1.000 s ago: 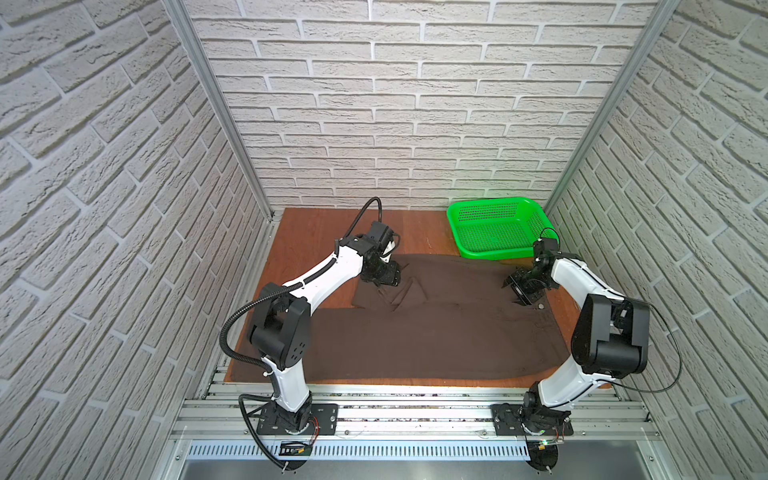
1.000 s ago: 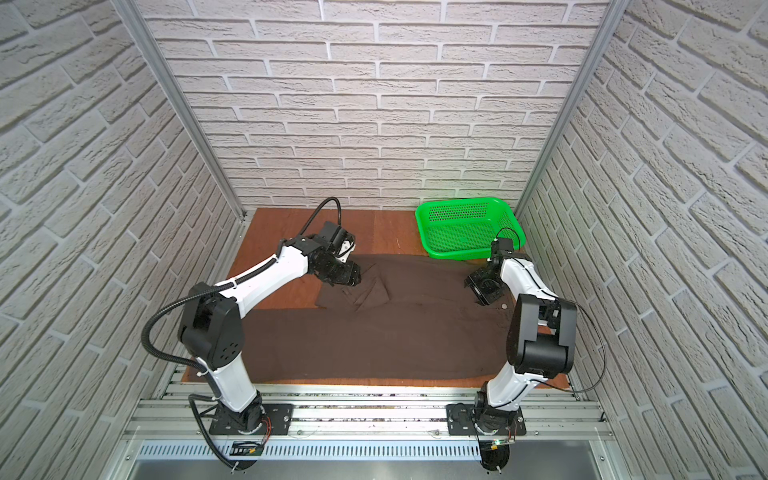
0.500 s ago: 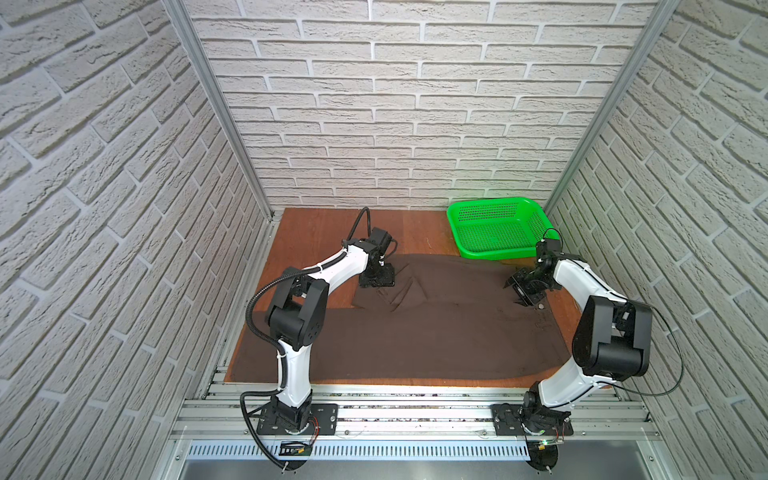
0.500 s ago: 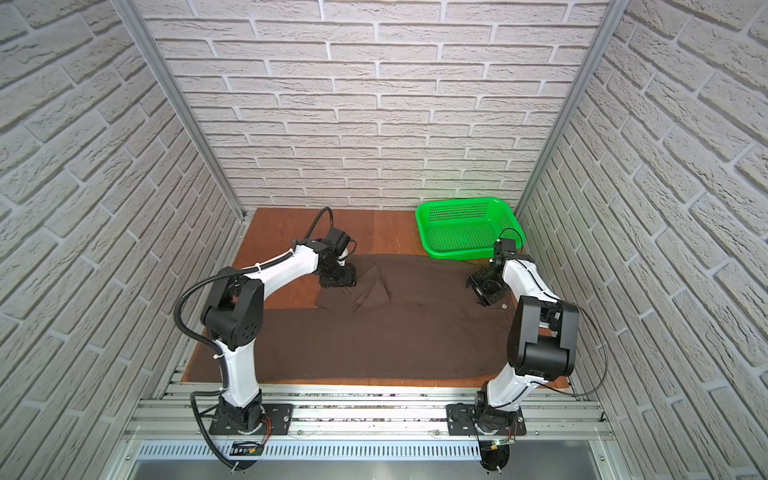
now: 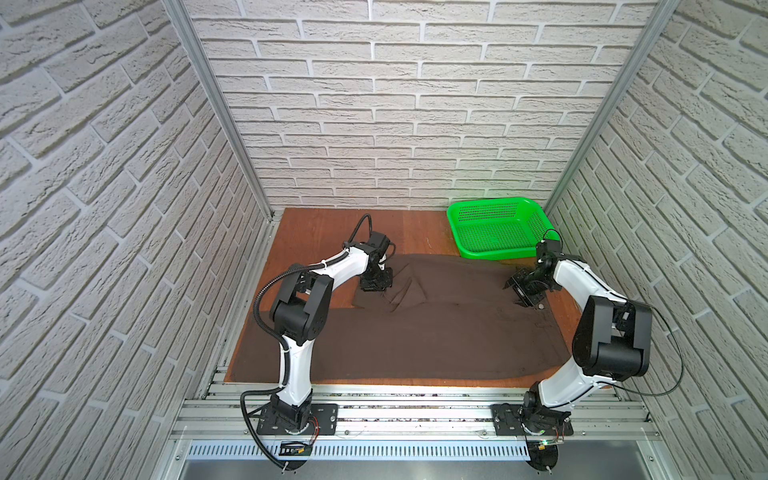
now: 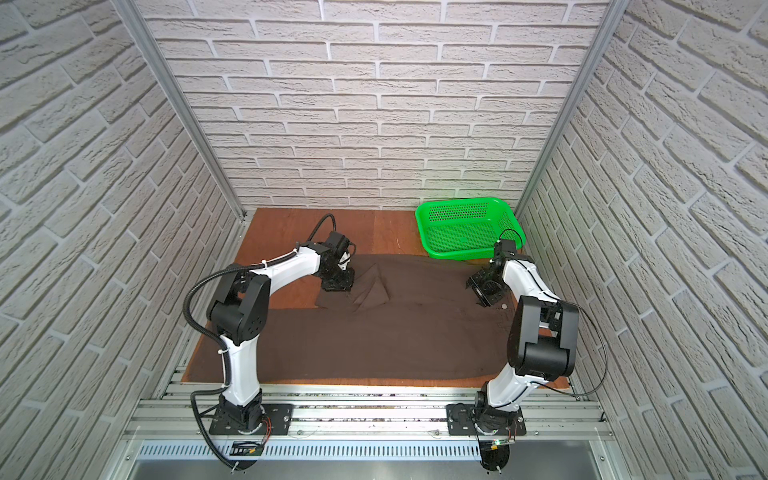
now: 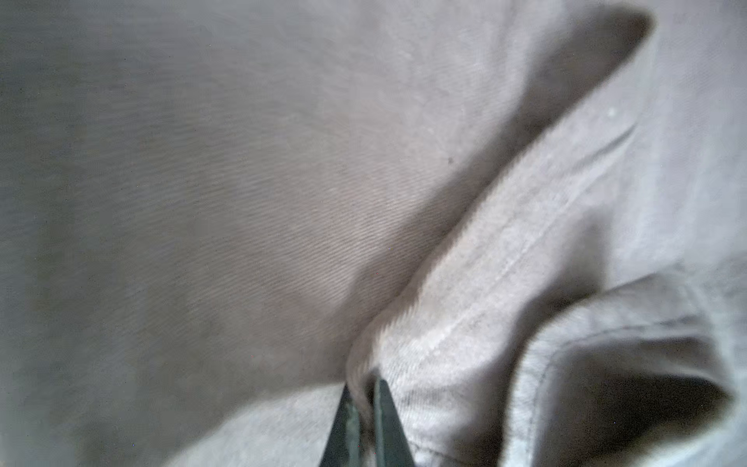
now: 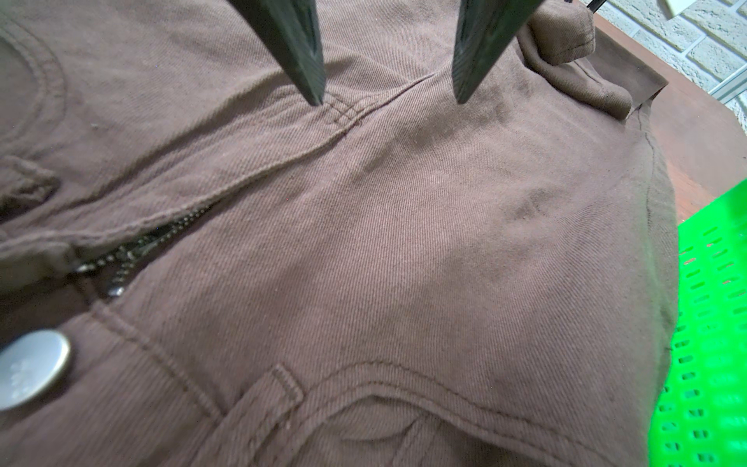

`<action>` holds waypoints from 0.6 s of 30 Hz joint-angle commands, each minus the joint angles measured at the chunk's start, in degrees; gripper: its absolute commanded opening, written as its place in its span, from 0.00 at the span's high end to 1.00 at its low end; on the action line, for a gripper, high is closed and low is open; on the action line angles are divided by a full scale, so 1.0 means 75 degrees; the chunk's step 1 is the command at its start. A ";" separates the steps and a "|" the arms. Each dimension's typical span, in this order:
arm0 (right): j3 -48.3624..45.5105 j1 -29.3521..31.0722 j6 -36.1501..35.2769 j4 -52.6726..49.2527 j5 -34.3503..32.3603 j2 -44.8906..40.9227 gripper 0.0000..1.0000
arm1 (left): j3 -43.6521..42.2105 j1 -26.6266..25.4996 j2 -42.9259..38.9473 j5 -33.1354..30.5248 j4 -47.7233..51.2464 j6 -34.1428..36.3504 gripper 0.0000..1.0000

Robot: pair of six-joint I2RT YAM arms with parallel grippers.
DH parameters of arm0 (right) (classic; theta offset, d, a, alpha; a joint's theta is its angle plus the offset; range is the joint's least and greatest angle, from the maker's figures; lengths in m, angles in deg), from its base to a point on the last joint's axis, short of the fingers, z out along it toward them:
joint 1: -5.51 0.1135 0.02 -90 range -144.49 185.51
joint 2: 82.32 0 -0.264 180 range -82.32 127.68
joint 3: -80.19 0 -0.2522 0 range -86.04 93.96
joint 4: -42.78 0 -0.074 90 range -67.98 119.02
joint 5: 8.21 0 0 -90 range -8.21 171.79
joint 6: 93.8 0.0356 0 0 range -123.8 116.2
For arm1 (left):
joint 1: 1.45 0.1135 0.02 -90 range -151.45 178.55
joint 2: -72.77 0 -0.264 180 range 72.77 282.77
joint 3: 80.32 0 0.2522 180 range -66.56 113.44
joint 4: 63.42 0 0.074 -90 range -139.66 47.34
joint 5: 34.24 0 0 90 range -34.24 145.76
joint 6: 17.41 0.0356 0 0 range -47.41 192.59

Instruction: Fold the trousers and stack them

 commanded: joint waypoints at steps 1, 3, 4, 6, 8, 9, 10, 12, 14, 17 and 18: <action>-0.0117 -0.0038 -0.0079 -0.0016 0.0002 -0.0327 0.47 | 0.0269 0.0470 -0.0894 -0.0879 0.0809 0.0432 1.00; -0.0123 -0.0033 -0.0080 -0.0010 0.0001 -0.0348 0.47 | 0.0512 0.0829 -0.1134 -0.1320 0.1359 0.0764 1.00; -0.0120 -0.0041 -0.0079 -0.0019 0.0006 -0.0353 0.47 | 0.0682 0.1064 -0.1226 -0.1492 0.1665 0.0962 1.00; -0.0113 -0.0041 -0.0068 -0.0022 -0.0002 -0.0339 0.47 | 0.1017 0.1532 -0.1339 -0.1871 0.2170 0.1328 1.00; -0.0109 -0.0030 -0.0057 -0.0031 0.0002 -0.0339 0.47 | 0.1489 0.1988 -0.1316 -0.2431 0.2685 0.1780 1.00; -0.0113 -0.0026 -0.0057 -0.0025 0.0001 -0.0349 0.47 | 0.1730 0.2204 -0.1236 -0.2656 0.2908 0.1980 1.00; -0.0113 -0.0023 -0.0048 -0.0033 -0.0007 -0.0356 0.47 | 0.2019 0.2421 -0.1112 -0.2949 0.3122 0.2213 1.00; -0.0113 -0.0026 -0.0048 -0.0046 -0.0037 -0.0373 0.47 | 0.2550 0.2762 -0.0817 -0.3301 0.3406 0.2584 1.00; -0.0101 -0.0028 -0.0044 -0.0057 -0.0050 -0.0374 0.47 | 0.2959 0.3063 -0.0443 -0.3411 0.3431 0.2868 1.00; -0.0089 -0.0030 -0.0045 -0.0081 -0.0063 -0.0357 0.47 | 0.3455 0.3349 0.0134 -0.3706 0.3419 0.3143 1.00; -0.0089 -0.0029 -0.0038 -0.0081 -0.0074 -0.0362 0.47 | 0.3579 0.3393 0.0303 -0.3811 0.3386 0.3219 1.00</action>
